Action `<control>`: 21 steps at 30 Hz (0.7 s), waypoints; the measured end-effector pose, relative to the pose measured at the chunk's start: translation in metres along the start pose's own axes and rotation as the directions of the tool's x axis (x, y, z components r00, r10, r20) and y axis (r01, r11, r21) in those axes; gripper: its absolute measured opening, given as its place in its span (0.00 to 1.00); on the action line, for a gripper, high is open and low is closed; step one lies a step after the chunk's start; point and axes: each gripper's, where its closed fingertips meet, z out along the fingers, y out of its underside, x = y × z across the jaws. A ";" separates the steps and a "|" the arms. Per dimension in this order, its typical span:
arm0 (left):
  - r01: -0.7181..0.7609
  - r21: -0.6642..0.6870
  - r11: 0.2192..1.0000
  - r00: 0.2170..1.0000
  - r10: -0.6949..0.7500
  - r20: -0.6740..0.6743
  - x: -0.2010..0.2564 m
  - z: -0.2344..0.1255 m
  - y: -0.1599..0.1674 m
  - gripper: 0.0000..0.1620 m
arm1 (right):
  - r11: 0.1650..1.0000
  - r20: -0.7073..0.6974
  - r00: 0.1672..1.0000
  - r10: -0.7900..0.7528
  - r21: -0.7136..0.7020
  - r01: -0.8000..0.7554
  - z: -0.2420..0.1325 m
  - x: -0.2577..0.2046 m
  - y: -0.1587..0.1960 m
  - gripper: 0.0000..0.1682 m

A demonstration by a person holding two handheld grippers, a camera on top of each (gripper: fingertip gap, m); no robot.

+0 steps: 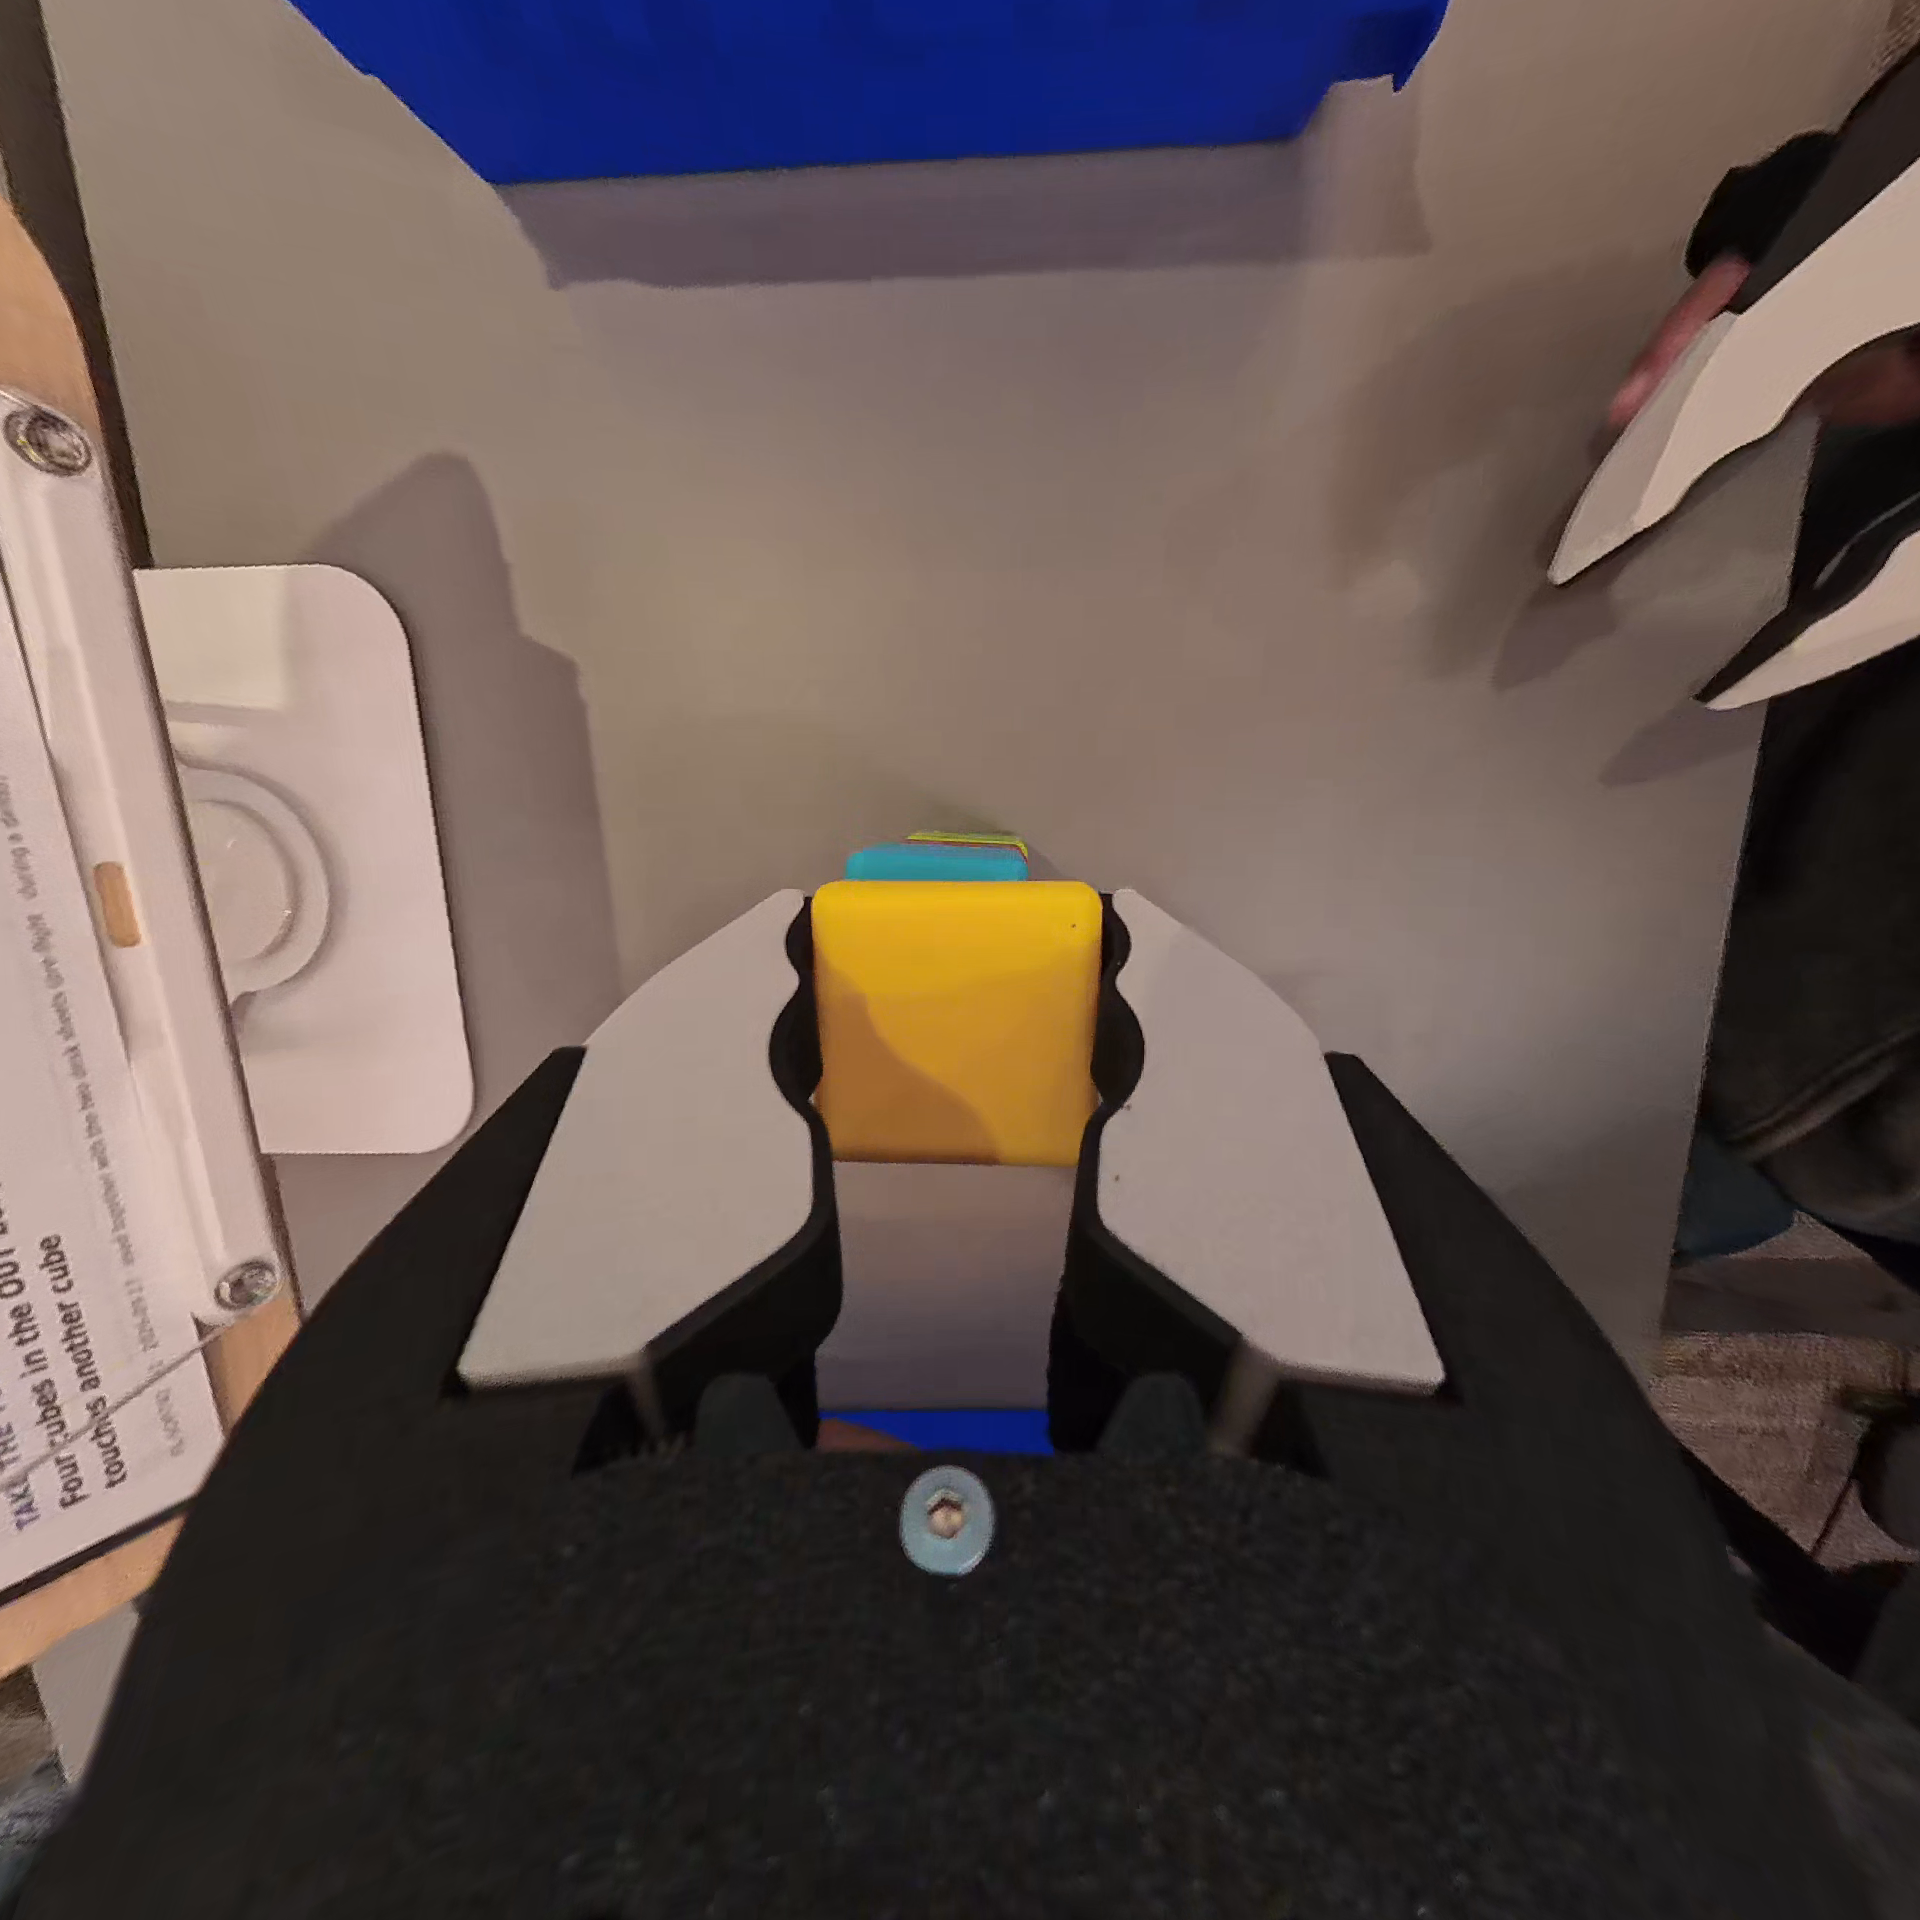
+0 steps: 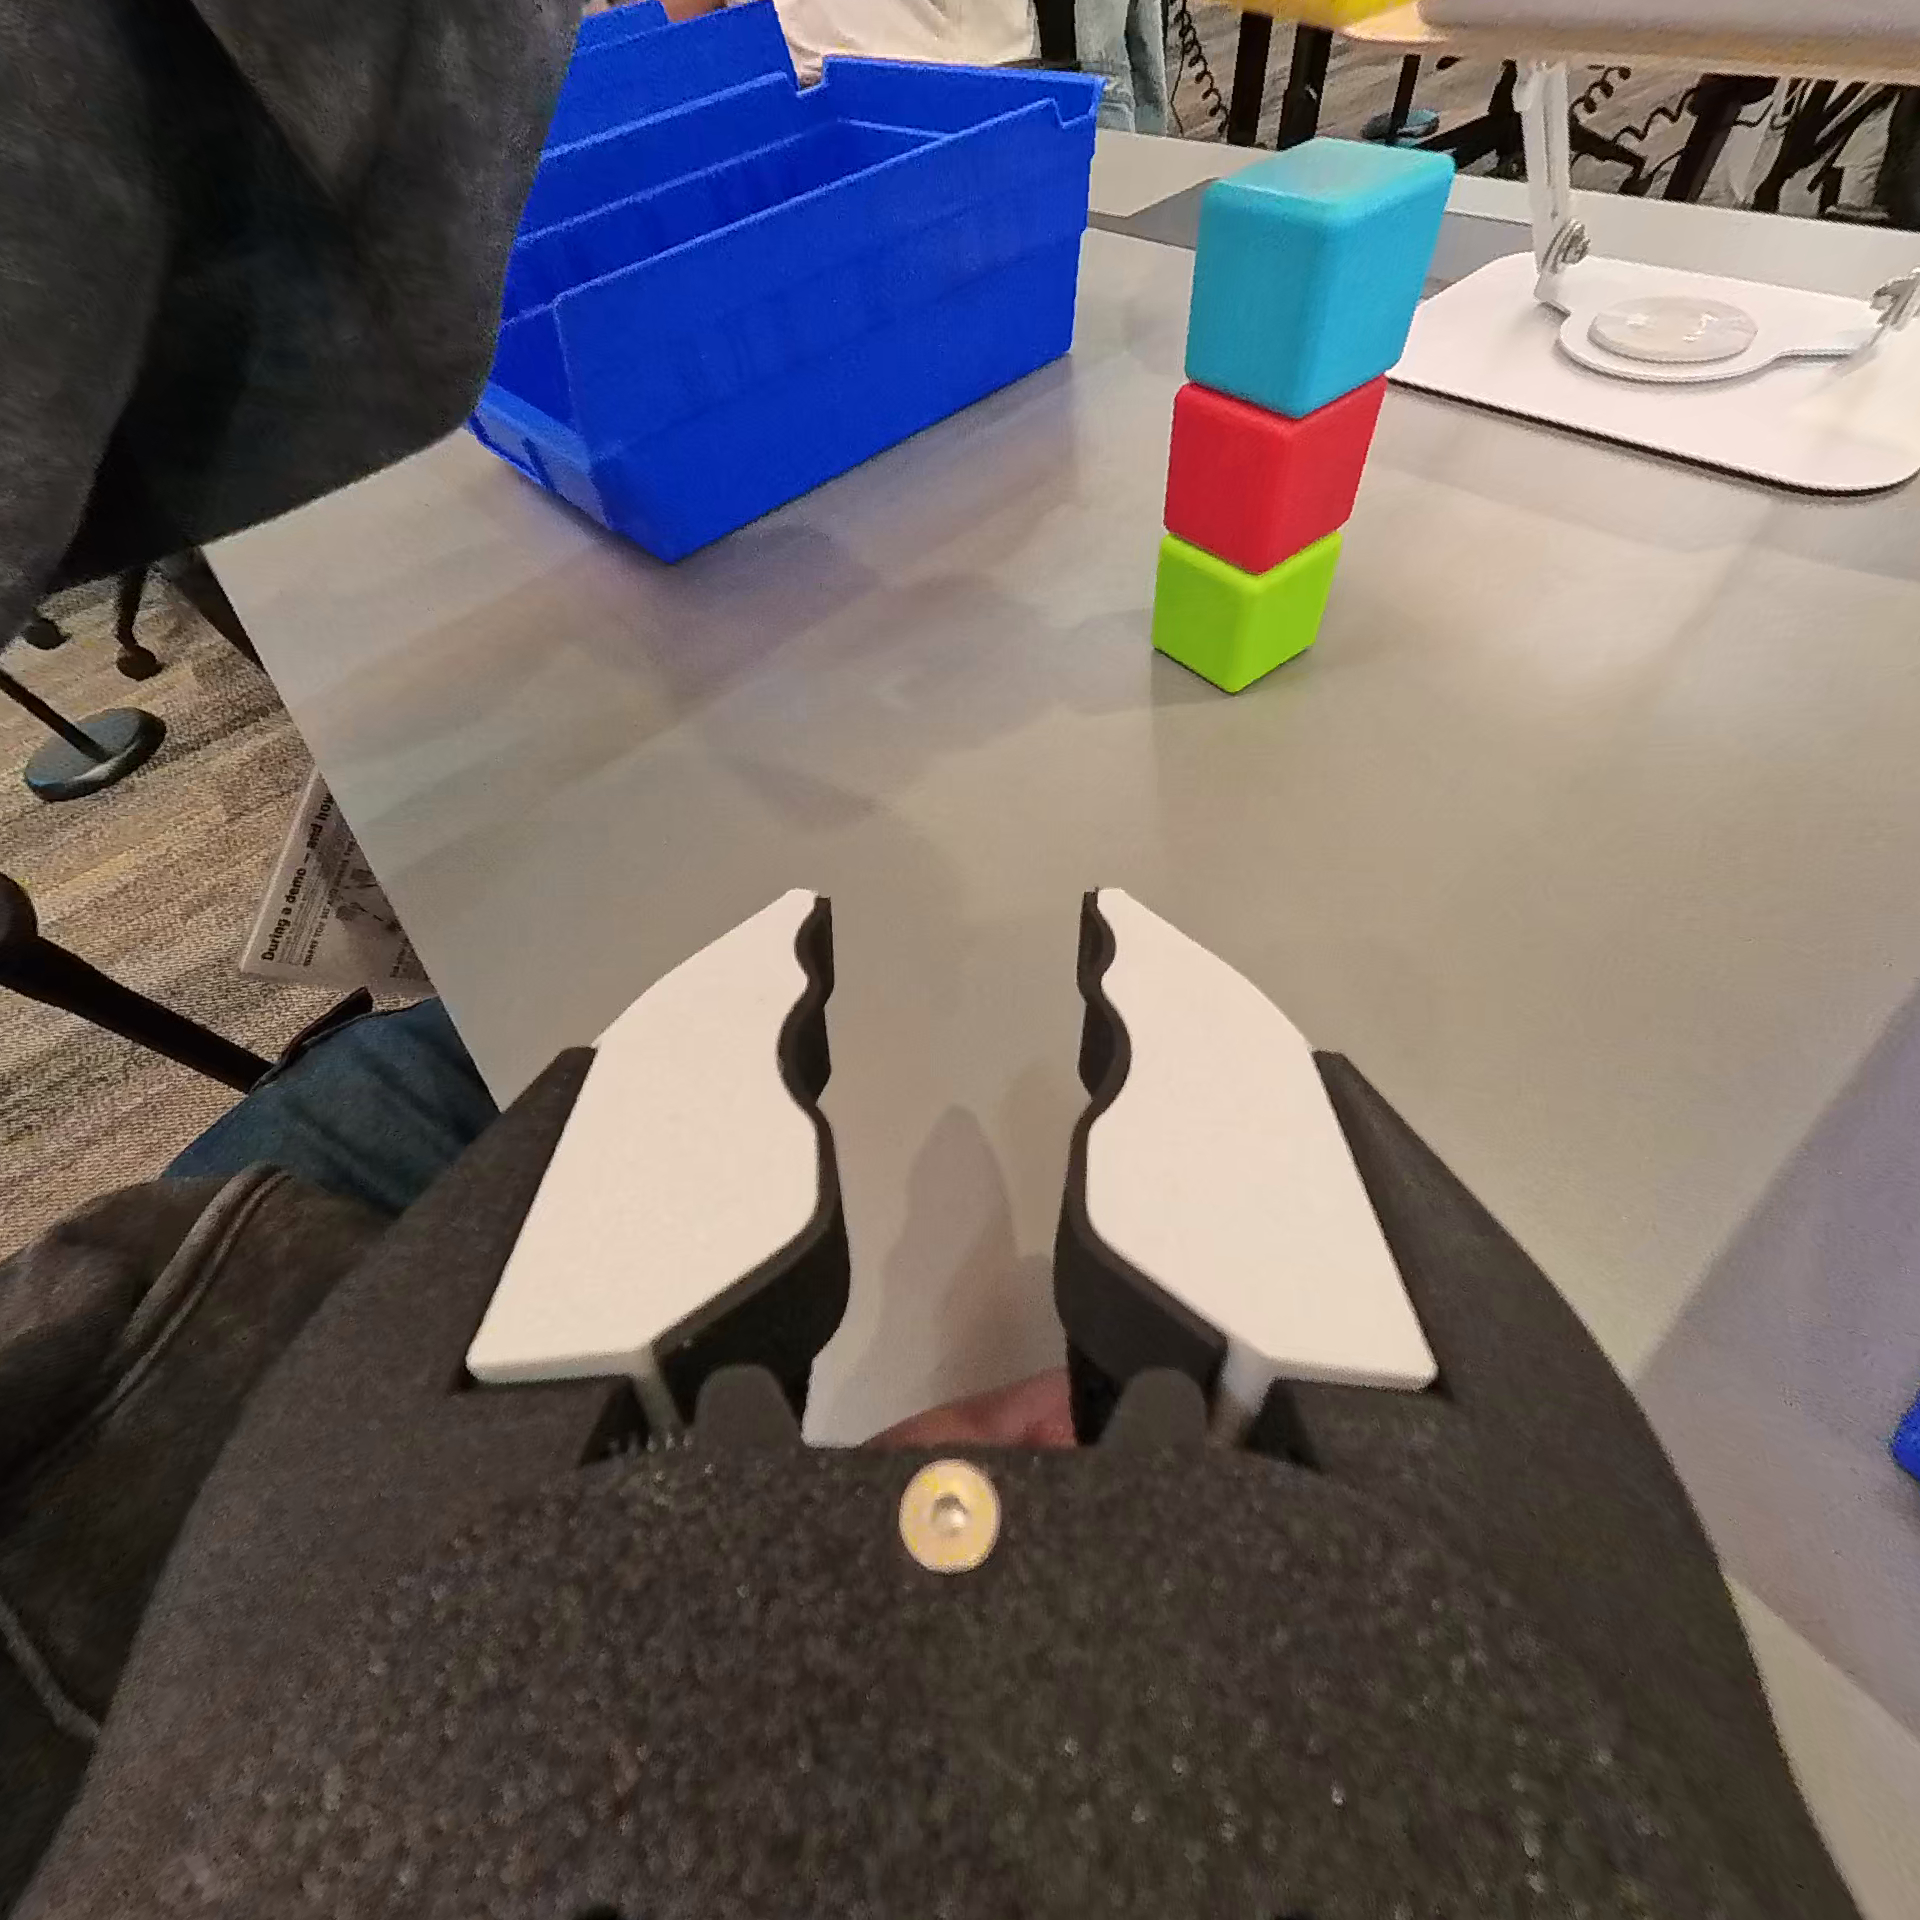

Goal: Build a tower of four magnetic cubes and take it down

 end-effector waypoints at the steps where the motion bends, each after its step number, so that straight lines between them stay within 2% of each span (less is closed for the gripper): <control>1: -0.009 -0.006 1.000 1.000 0.009 0.009 -0.002 0.002 -0.001 0.31 | 1.000 -0.002 1.000 -0.002 -0.001 0.002 0.000 0.000 0.000 0.27; 11: 0.001 -0.018 1.000 1.000 -0.001 -0.009 -0.011 0.023 0.012 0.31 | 1.000 -0.007 1.000 -0.023 -0.017 0.023 0.000 -0.001 0.002 0.27; 21: -0.031 0.056 0.998 0.999 0.032 -0.008 -0.005 0.027 0.005 0.31 | 1.000 -0.009 1.000 -0.018 -0.019 0.018 -0.001 0.001 0.003 0.27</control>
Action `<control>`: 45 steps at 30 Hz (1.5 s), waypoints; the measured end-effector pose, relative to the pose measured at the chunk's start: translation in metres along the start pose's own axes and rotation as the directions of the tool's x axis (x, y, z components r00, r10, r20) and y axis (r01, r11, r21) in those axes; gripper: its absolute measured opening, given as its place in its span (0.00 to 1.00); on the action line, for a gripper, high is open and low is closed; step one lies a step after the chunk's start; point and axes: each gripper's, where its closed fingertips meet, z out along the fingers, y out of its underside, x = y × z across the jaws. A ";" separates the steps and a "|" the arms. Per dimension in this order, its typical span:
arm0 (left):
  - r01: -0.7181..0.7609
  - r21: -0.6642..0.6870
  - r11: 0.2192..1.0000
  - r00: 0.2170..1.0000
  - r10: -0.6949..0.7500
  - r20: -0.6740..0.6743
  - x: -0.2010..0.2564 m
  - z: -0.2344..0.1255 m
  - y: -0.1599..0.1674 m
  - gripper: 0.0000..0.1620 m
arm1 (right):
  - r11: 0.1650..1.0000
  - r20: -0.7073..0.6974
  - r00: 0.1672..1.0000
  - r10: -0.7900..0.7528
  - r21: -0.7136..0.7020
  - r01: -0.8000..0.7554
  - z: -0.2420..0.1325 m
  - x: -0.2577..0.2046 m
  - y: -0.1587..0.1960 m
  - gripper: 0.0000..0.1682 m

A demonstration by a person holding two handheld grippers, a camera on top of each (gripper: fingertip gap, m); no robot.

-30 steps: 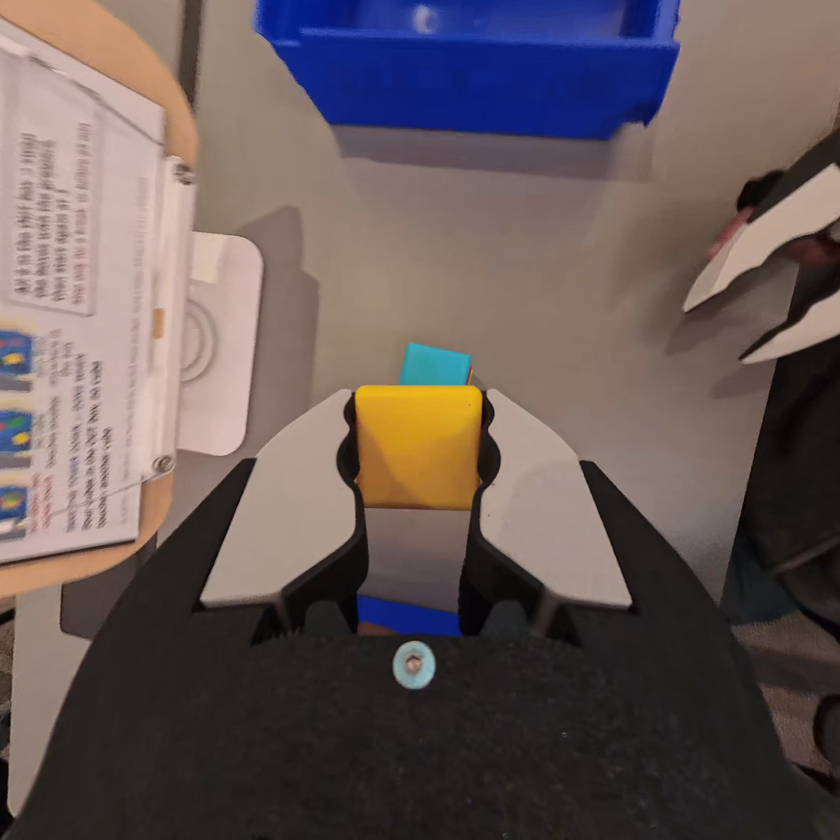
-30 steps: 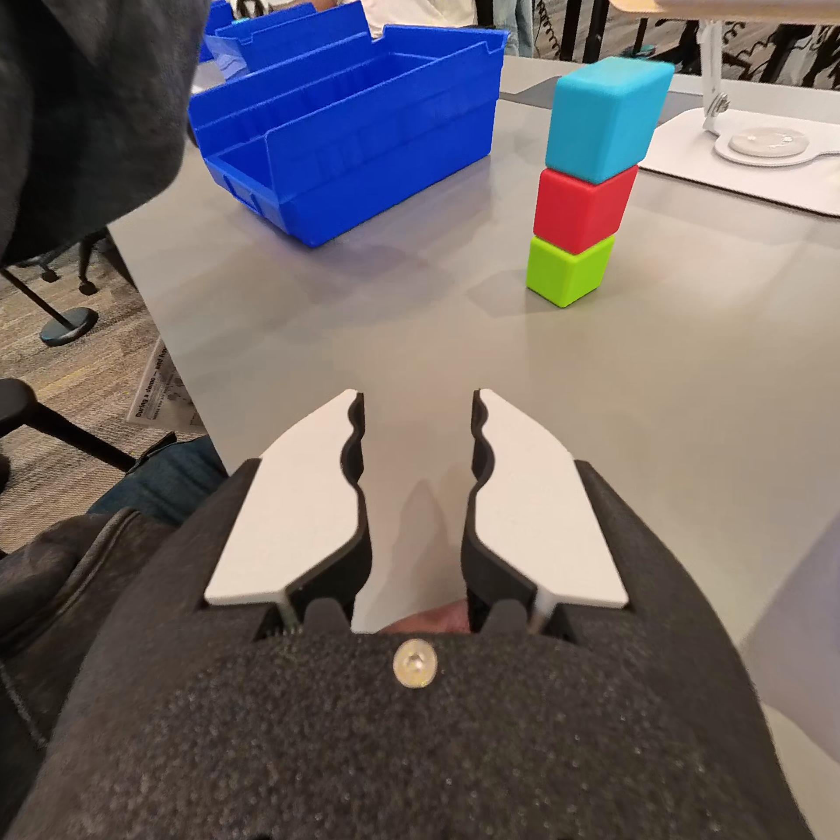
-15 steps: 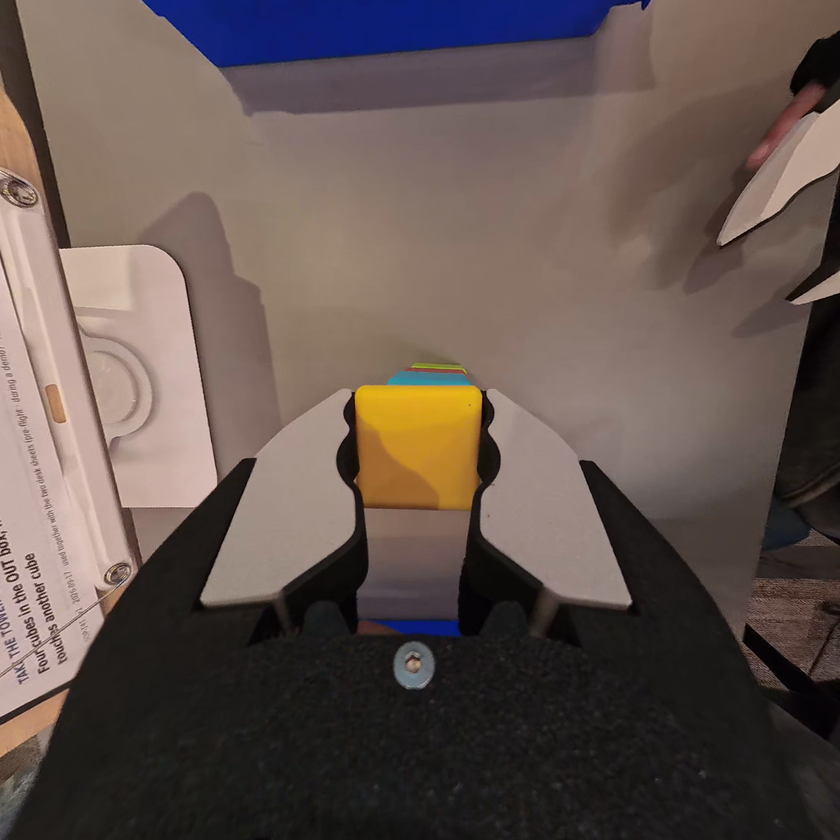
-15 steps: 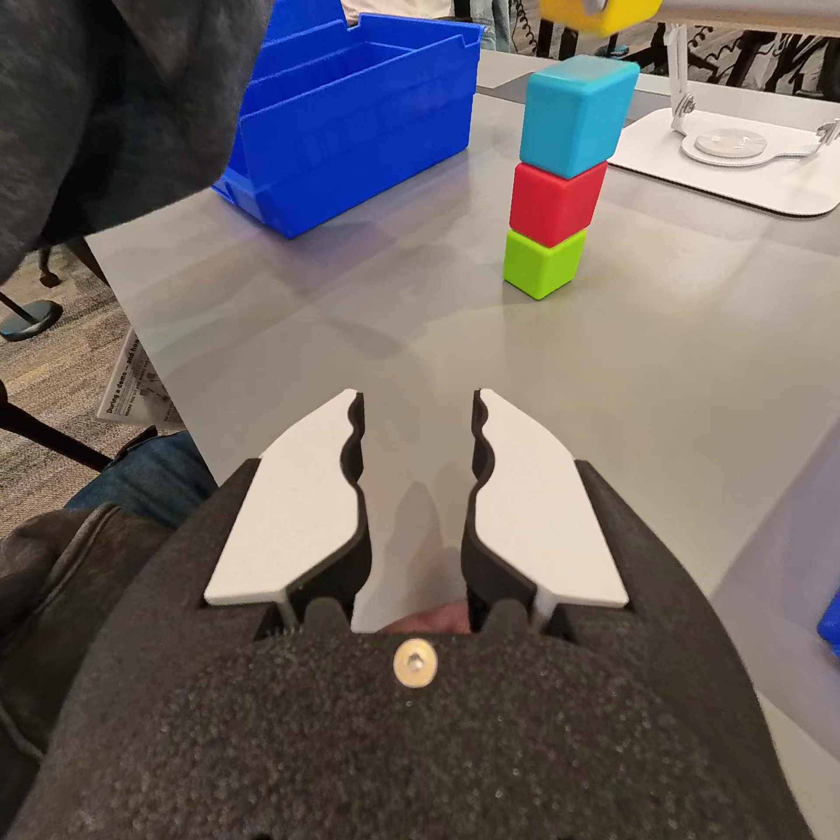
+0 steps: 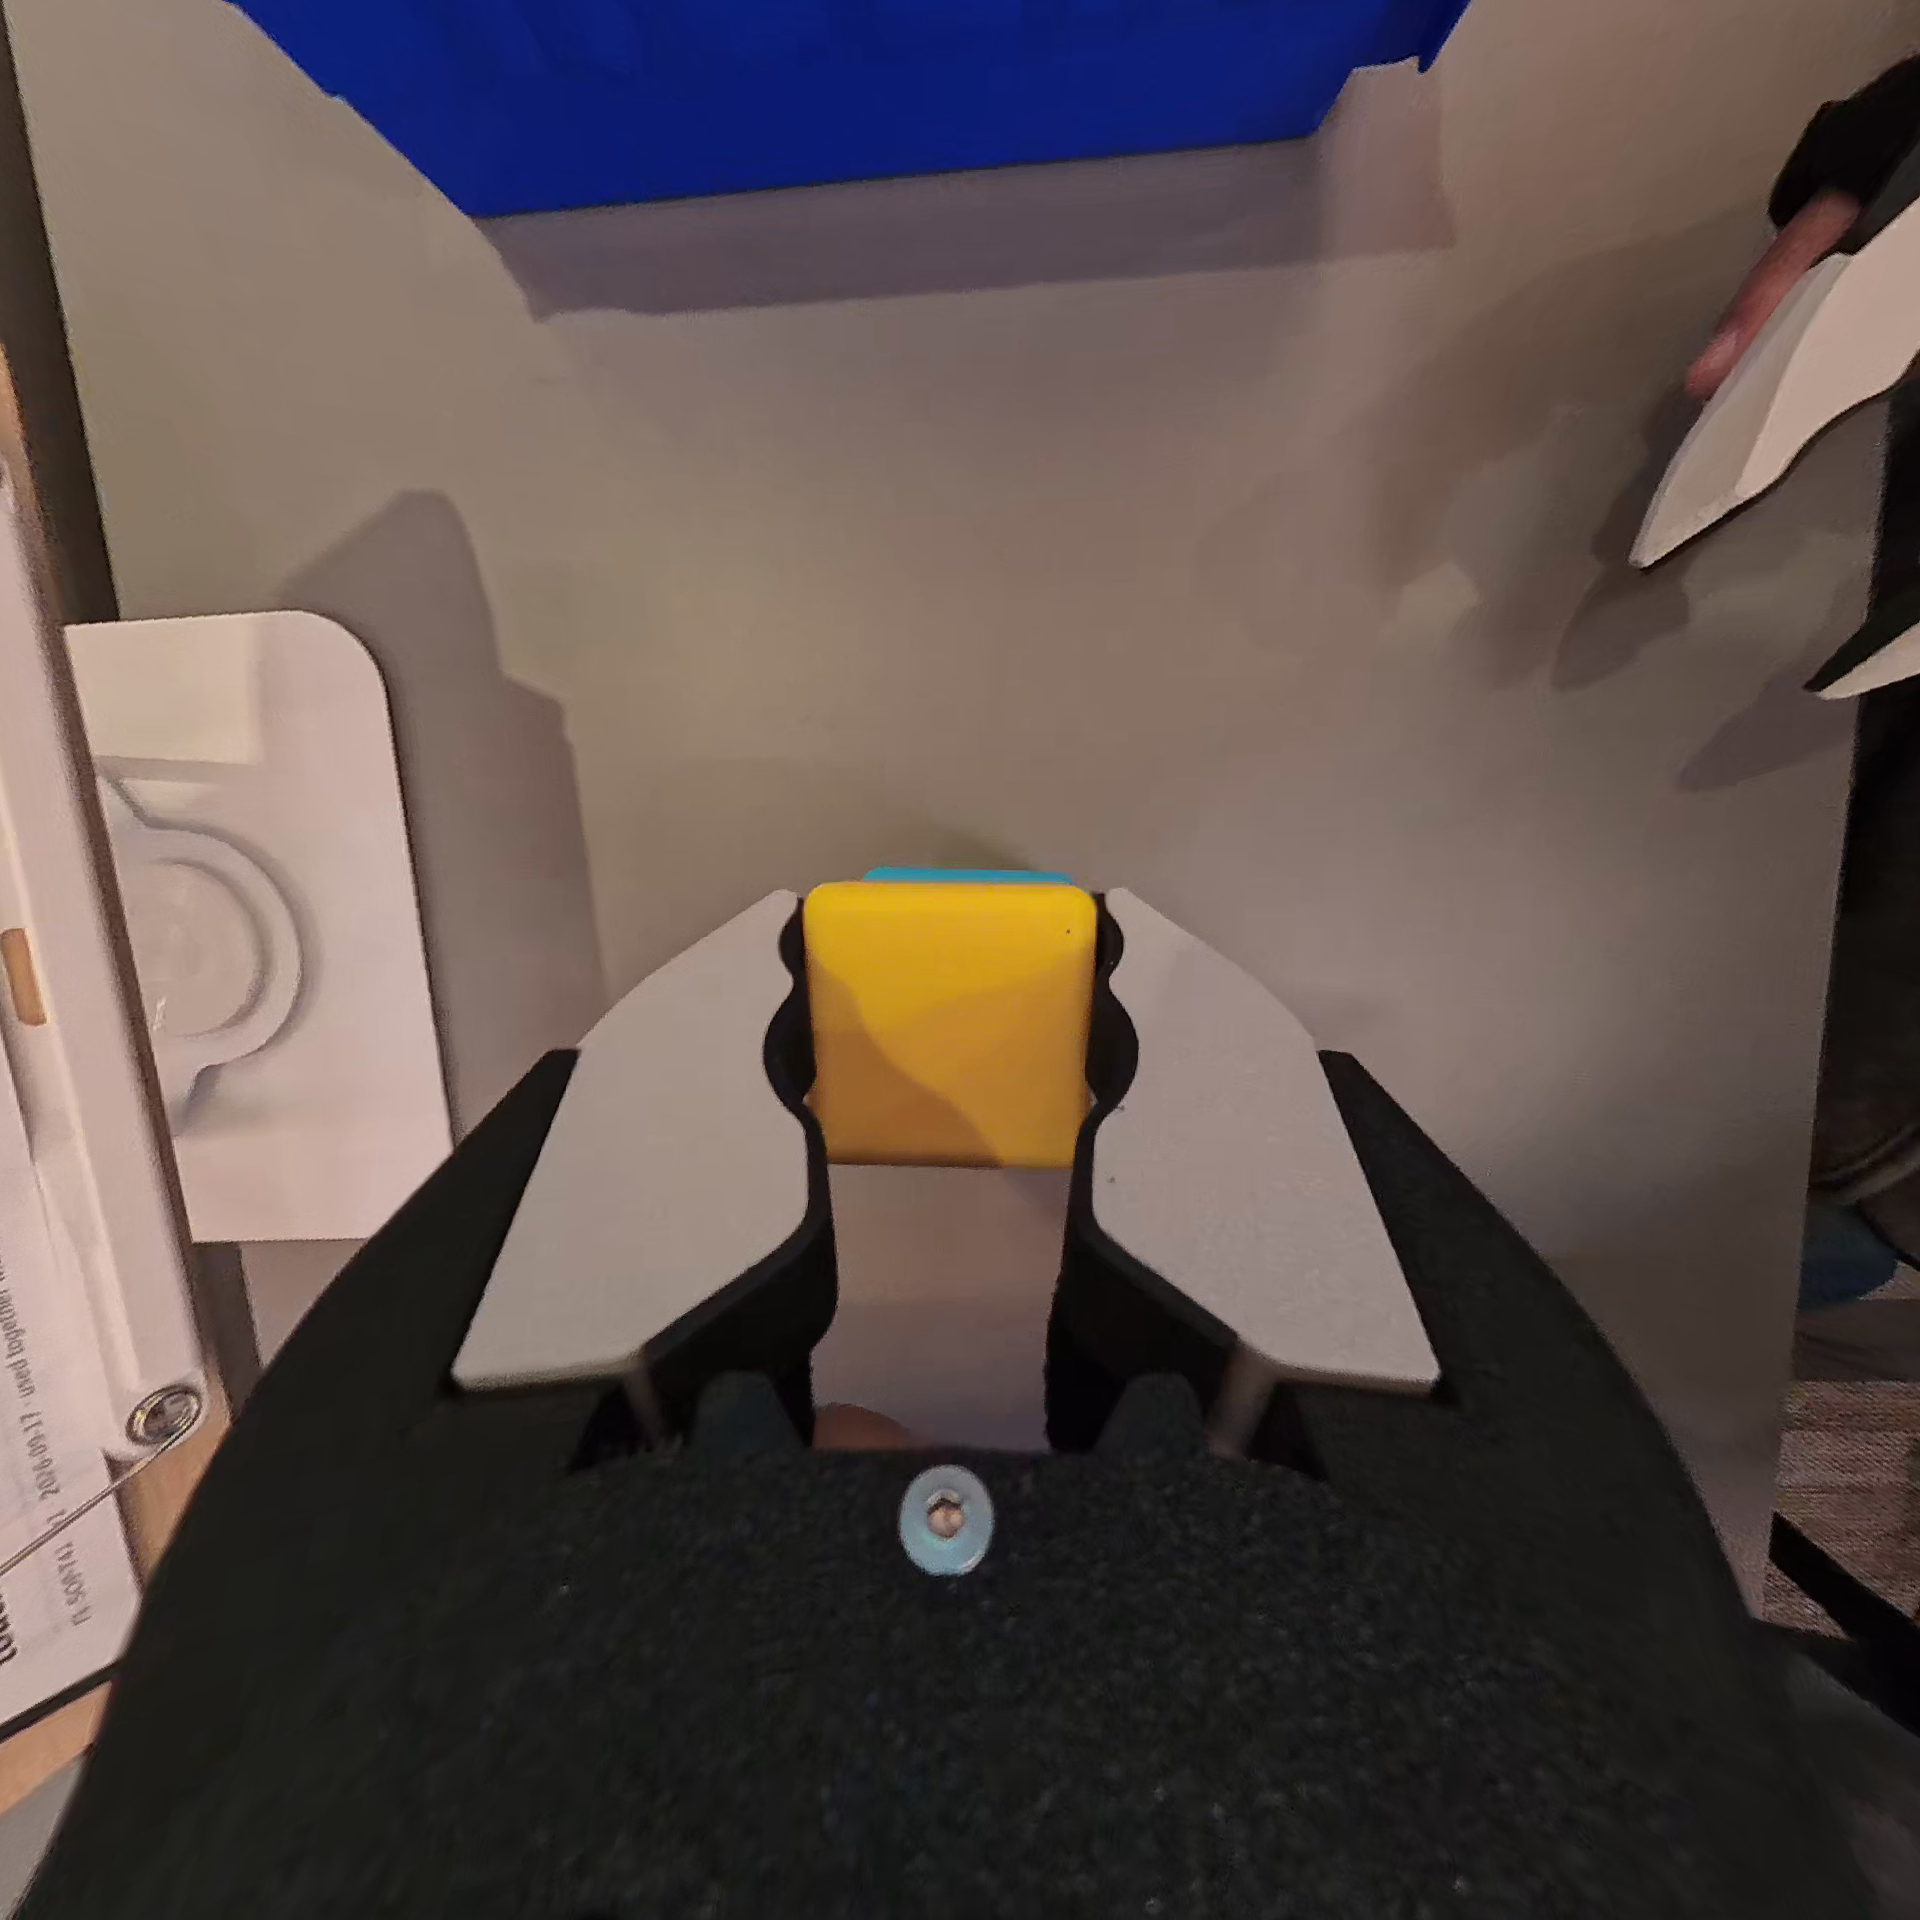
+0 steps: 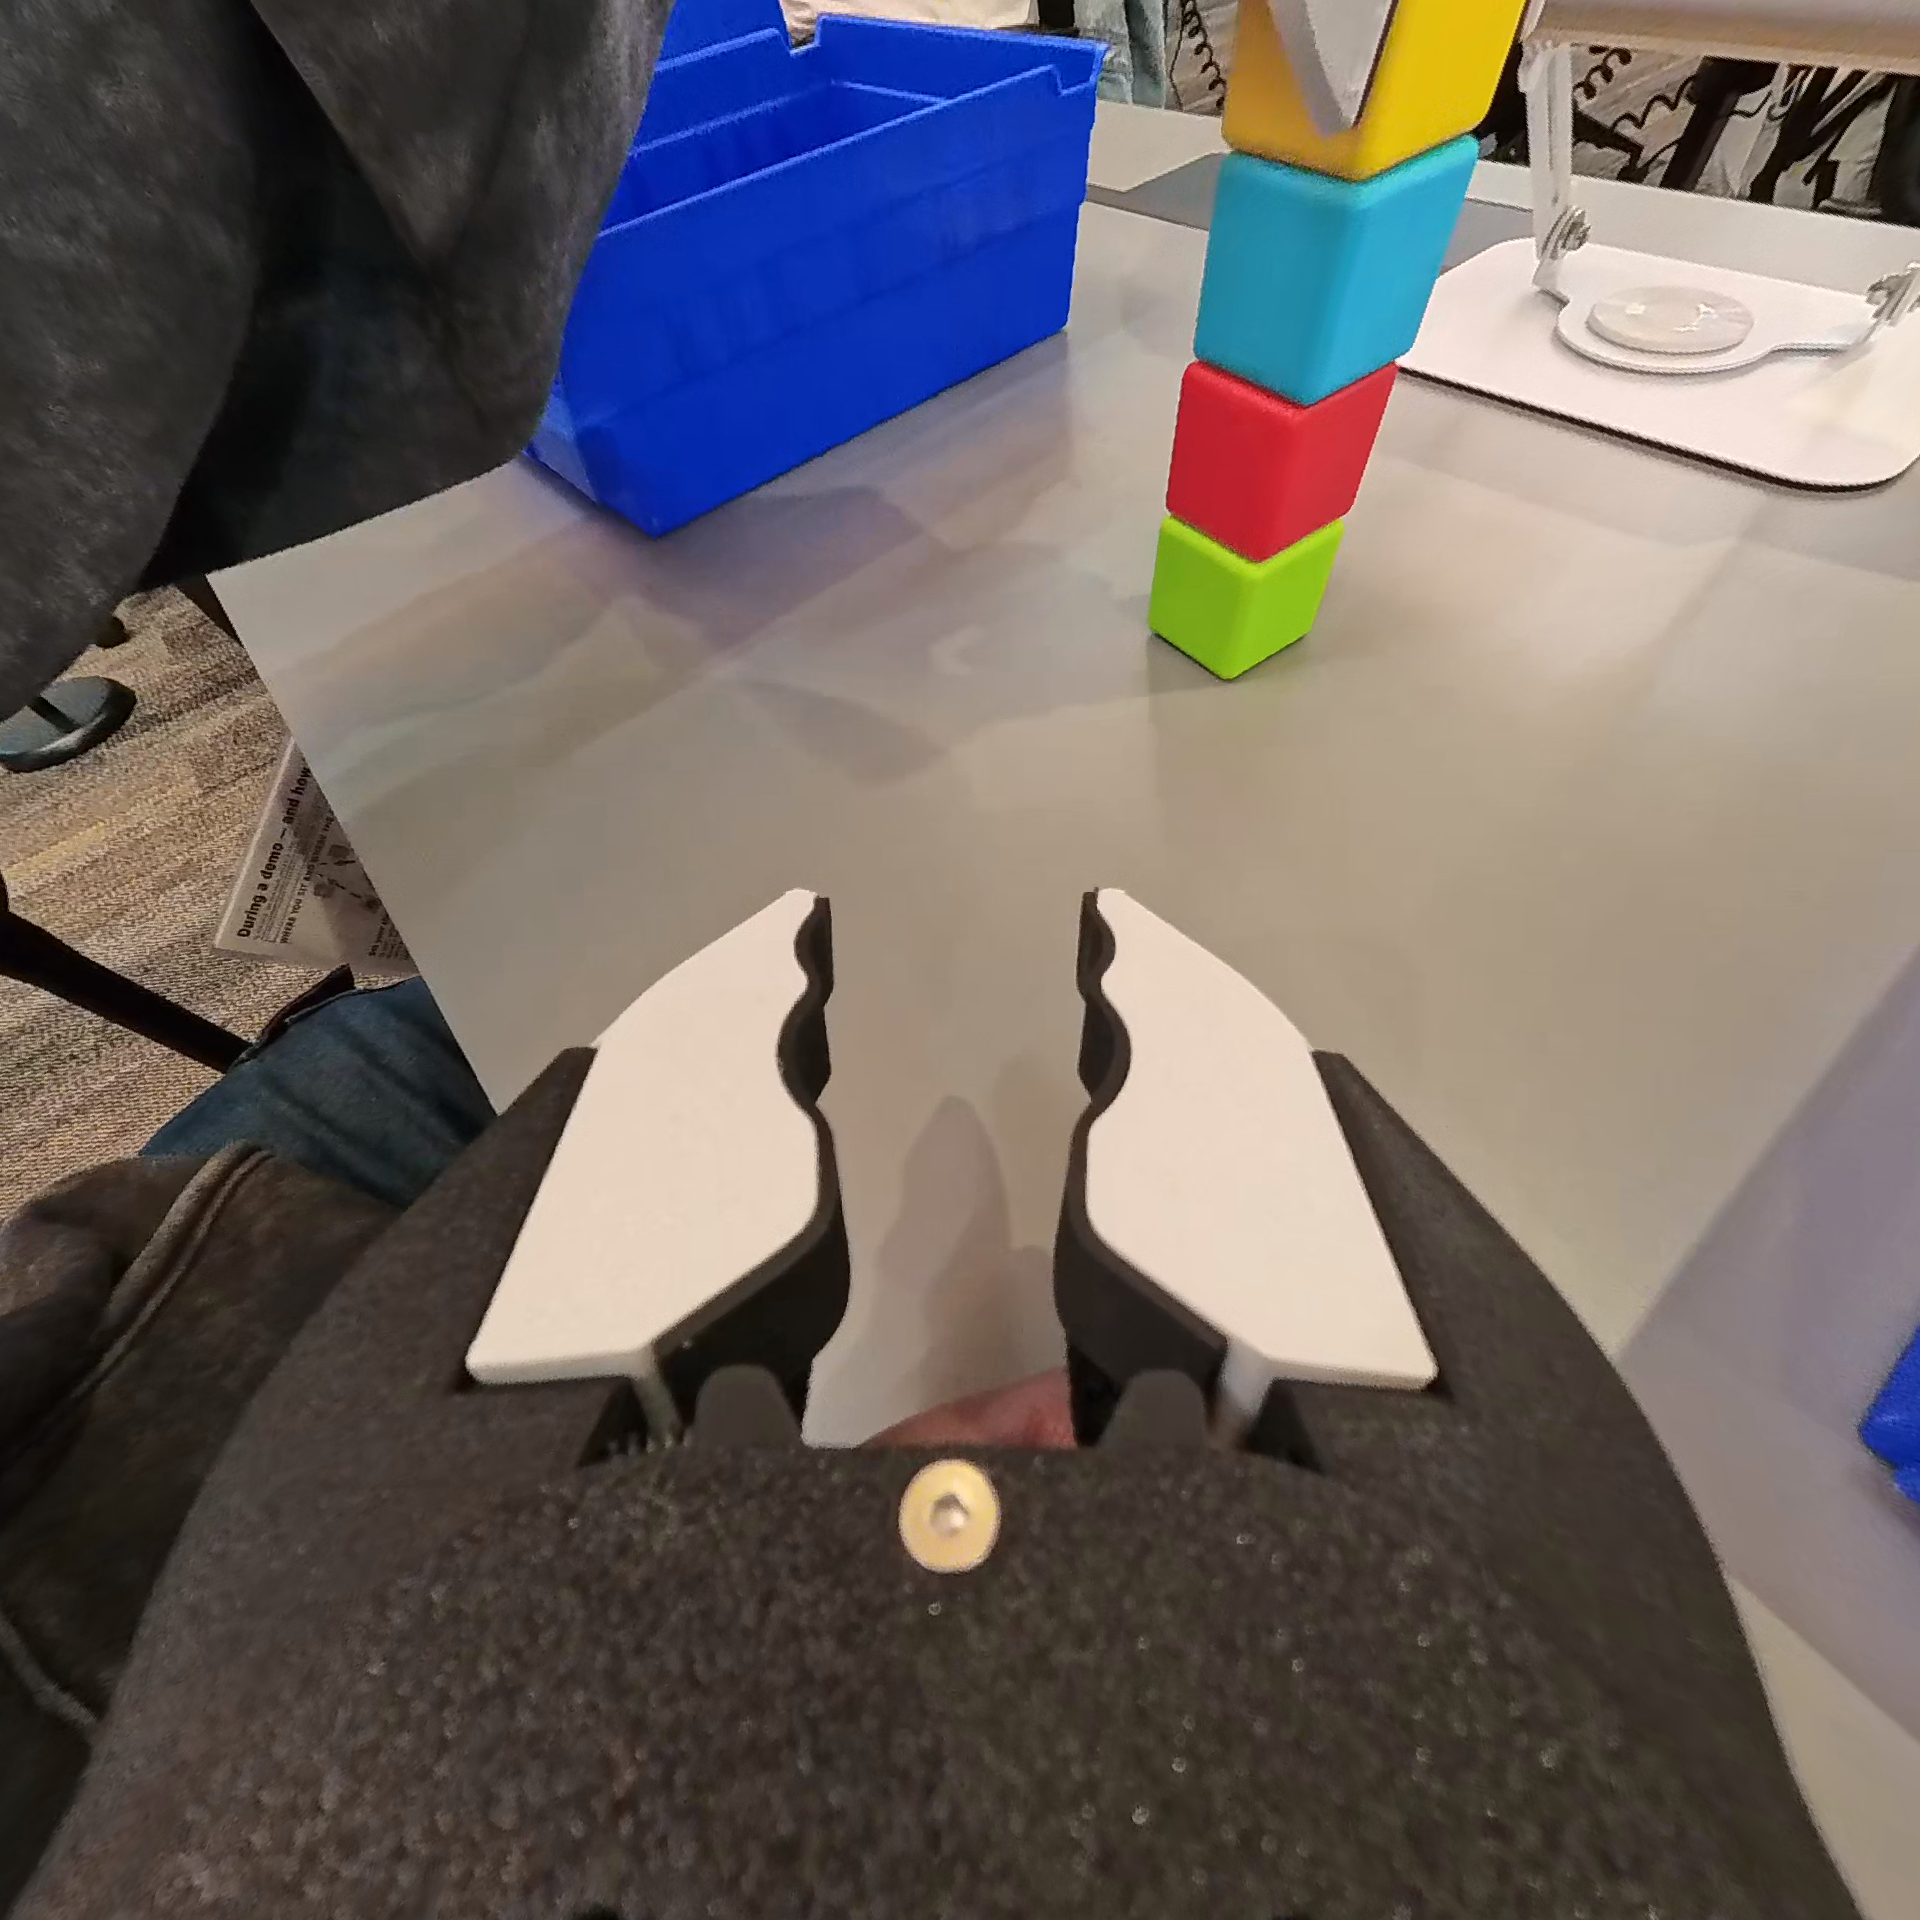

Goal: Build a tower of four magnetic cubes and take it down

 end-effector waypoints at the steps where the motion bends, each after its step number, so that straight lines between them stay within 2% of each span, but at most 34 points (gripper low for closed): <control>1: 0.002 -0.013 1.000 1.000 -0.001 0.016 -0.001 0.000 0.001 0.34 | 1.000 0.000 1.000 0.001 0.000 -0.001 0.000 0.000 0.000 0.27; 2: 0.014 -0.025 1.000 1.000 -0.013 0.023 -0.002 0.000 0.003 0.43 | 1.000 0.001 1.000 0.002 -0.001 -0.002 0.000 0.000 0.000 0.27; 3: 0.033 -0.032 0.999 0.999 -0.032 0.024 -0.002 -0.002 0.003 0.45 | 1.000 0.001 1.000 0.002 -0.001 -0.002 0.000 0.000 0.000 0.27; 6: 0.061 -0.004 0.998 0.997 -0.061 0.041 -0.003 -0.016 -0.003 0.49 | 1.000 -0.012 1.000 0.000 -0.001 0.000 -0.001 0.004 0.000 0.27; 8: 0.079 0.070 0.994 0.993 -0.084 0.078 -0.002 -0.036 -0.014 0.48 | 1.000 -0.014 1.000 0.007 0.006 -0.007 -0.003 0.006 -0.002 0.27; 11: 0.106 0.240 0.965 0.953 -0.168 0.253 -0.006 -0.082 -0.029 0.48 | 1.000 -0.019 1.000 0.011 0.013 -0.010 -0.004 0.008 -0.003 0.27; 13: 0.190 0.391 0.901 0.854 -0.348 0.387 -0.014 -0.120 -0.025 0.49 | 1.000 -0.032 0.999 0.011 0.020 -0.011 -0.005 0.010 -0.003 0.27; 14: 0.223 0.488 0.844 0.795 -0.447 0.410 -0.013 -0.137 -0.021 0.50 | 1.000 -0.036 0.999 0.012 0.022 -0.011 -0.006 0.011 -0.004 0.27; 16: 0.262 0.660 0.704 0.658 -0.630 0.412 -0.002 -0.162 -0.002 0.45 | 1.000 -0.048 0.999 0.010 0.024 -0.009 -0.006 0.011 -0.005 0.27; 18: 0.272 0.763 0.587 0.555 -0.743 0.373 0.022 -0.168 0.023 0.45 | 0.999 -0.064 0.998 0.000 0.033 0.002 -0.007 0.011 -0.008 0.27; 19: 0.271 0.796 0.542 0.521 -0.778 0.352 0.037 -0.165 0.035 0.44 | 0.999 -0.068 0.998 -0.004 0.036 0.007 -0.008 0.010 -0.009 0.27; 24: 0.284 0.858 0.428 0.346 -0.880 0.324 0.102 -0.128 0.099 0.44 | 0.998 -0.112 0.994 -0.019 0.058 0.026 -0.008 0.008 -0.015 0.27; 28: 0.283 0.867 0.410 0.260 -0.903 0.342 0.137 -0.085 0.132 0.45 | 0.995 -0.147 0.989 -0.032 0.086 0.045 -0.009 0.008 -0.019 0.27; 32: 0.229 0.880 0.415 0.218 -0.903 0.370 0.156 -0.058 0.146 0.43 | 0.991 -0.209 0.978 -0.021 0.122 0.048 -0.013 0.015 -0.020 0.27; 34: 0.242 0.878 0.413 0.221 -0.905 0.365 0.160 -0.048 0.149 0.42 | 0.988 -0.224 0.975 0.003 0.152 0.032 -0.016 0.016 -0.021 0.27; 40: 0.247 0.885 0.395 0.177 -0.916 0.359 0.161 -0.039 0.156 0.40 | 0.979 -0.268 0.963 0.033 0.201 0.022 -0.026 0.019 -0.022 0.27; 45: 0.279 0.870 0.407 0.197 -0.911 0.363 0.156 -0.028 0.154 0.43 | 0.979 -0.266 0.963 0.040 0.202 0.016 -0.030 0.018 -0.021 0.27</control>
